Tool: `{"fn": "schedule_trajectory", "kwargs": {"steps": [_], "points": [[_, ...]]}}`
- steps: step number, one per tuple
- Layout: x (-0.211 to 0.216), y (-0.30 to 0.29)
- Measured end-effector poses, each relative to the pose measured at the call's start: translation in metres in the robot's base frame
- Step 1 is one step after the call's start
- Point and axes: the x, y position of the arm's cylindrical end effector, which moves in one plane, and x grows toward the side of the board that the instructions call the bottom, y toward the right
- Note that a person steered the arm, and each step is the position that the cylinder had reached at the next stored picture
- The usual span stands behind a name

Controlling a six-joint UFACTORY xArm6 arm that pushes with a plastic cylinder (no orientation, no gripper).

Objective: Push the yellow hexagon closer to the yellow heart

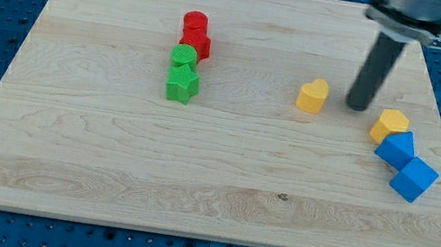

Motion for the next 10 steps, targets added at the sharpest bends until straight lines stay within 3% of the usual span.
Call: {"fn": "schedule_trajectory", "kwargs": {"steps": [4,10], "points": [[0.013,0.146],[0.046,0.147]]}}
